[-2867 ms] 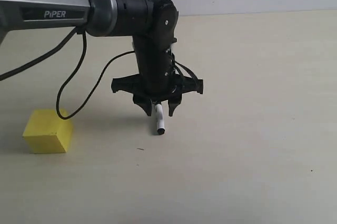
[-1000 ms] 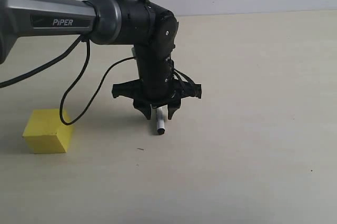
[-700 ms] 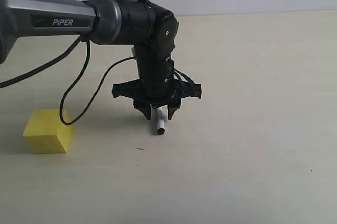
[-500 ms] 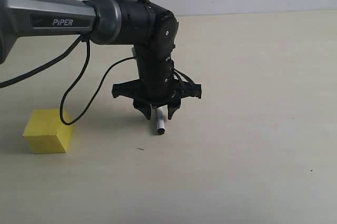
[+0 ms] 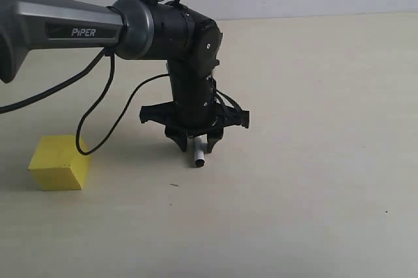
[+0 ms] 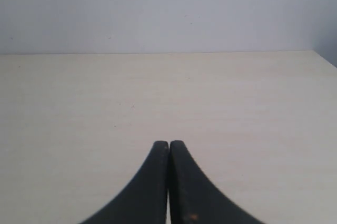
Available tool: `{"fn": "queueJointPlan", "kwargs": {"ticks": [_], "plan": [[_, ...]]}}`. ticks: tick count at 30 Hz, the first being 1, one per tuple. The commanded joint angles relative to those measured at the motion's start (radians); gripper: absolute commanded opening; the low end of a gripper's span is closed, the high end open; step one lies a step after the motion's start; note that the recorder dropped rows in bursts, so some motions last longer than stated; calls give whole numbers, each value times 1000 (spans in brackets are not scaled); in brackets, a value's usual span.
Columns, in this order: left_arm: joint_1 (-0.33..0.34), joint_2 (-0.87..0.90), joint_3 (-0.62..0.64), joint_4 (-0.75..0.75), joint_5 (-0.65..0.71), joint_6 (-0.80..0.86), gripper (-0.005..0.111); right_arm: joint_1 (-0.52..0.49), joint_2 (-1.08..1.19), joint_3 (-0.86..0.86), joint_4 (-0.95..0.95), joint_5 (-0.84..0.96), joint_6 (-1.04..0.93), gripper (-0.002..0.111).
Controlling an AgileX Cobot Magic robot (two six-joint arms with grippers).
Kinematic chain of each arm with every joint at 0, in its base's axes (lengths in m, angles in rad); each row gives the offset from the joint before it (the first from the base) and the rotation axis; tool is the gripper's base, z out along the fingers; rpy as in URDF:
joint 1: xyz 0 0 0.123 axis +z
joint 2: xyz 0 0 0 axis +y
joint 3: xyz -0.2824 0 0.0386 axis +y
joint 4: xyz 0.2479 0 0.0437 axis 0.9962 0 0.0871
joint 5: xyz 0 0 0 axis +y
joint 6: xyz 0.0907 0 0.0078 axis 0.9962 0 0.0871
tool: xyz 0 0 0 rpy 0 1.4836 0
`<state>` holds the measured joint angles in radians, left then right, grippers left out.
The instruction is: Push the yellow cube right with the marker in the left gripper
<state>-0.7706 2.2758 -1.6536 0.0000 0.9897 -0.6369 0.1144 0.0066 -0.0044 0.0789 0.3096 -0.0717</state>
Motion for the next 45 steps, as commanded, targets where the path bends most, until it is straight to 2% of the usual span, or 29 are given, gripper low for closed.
{"fn": "queueJointPlan", "kwargs": {"ticks": [1,3,8,15,21,24,29,31,34,41,42,45], "plan": [[2,5,2,0,-25,6,44,-6,-7,4,-3,-4,-2,0],[2,5,2,0,-25,6,35,-6,-7,4,-3,-4,-2,0],[2,-5,2,0,-25,13,0,-6,-7,4,-3,-4,-2,0],[2,-85,2,25,10,95,0,-6,-7,4,-3,-4,-2,0],[2,-236,13,90,163,163,0,-6,-7,4,-3,-4,-2,0],[2,-336,96,133,188,191,0,-6,-7,4,-3,-4,-2,0],[18,-563,326,276,188,191,0,-6,-7,4,-3,-4,-2,0],[57,-647,411,309,202,191,0,-6,-7,4,-3,-4,-2,0],[161,-780,529,312,206,217,0,-6,-7,4,-3,-4,-2,0],[489,-1021,751,310,206,414,0,-6,-7,4,-3,-4,-2,0],[532,-1041,772,289,204,398,0,-6,-7,4,-3,-4,-2,0],[623,-1057,812,221,158,434,0,-6,-7,4,-3,-4,-2,0]]}}
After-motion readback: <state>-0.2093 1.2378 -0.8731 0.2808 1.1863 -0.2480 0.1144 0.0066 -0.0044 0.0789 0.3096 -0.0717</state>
